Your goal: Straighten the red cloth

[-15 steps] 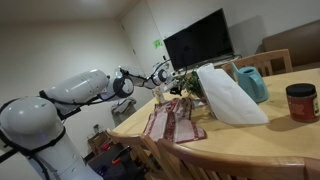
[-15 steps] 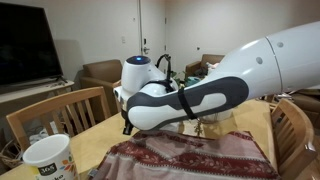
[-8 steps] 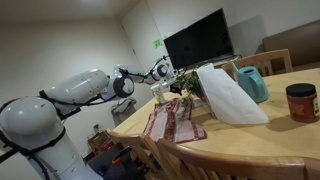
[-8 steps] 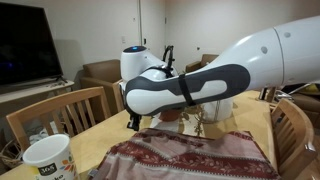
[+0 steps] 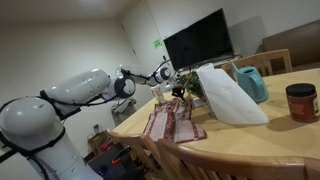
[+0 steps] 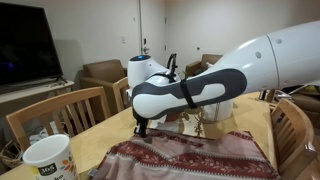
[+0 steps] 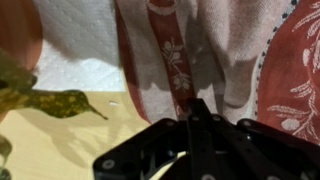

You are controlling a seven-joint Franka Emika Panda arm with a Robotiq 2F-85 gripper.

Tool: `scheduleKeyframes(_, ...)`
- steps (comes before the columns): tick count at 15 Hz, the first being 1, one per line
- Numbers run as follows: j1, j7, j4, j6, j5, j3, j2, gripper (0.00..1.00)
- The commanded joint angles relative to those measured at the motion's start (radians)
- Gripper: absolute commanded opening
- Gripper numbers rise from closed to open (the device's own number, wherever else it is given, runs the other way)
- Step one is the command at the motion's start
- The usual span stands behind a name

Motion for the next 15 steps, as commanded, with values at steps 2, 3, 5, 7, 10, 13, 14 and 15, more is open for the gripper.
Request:
scheduleKeyframes(2,-0.012,-0.022,-0.061,0.039,0.013,0.031,0.001,0.0)
scheduleKeyframes(3,-0.005,-0.027,-0.06,0.043,0.018,0.019,0.0,0.0)
scheduleKeyframes(5,-0.002,-0.028,-0.068,0.053,0.0,0.021,0.0,0.0)
scheduleKeyframes(7,0.003,-0.026,-0.067,0.054,-0.009,0.015,0.0,0.0)
scheduleKeyframes(10,0.014,-0.026,-0.078,0.093,-0.04,-0.004,0.0,0.0)
scheduleKeyframes(13,0.021,-0.047,-0.094,0.144,-0.06,-0.011,0.0,0.0)
scheduleKeyframes(14,0.022,-0.051,-0.098,0.156,-0.068,-0.011,-0.001,0.0)
scheduleKeyframes(15,0.023,-0.058,-0.103,0.168,-0.075,-0.012,-0.001,0.0)
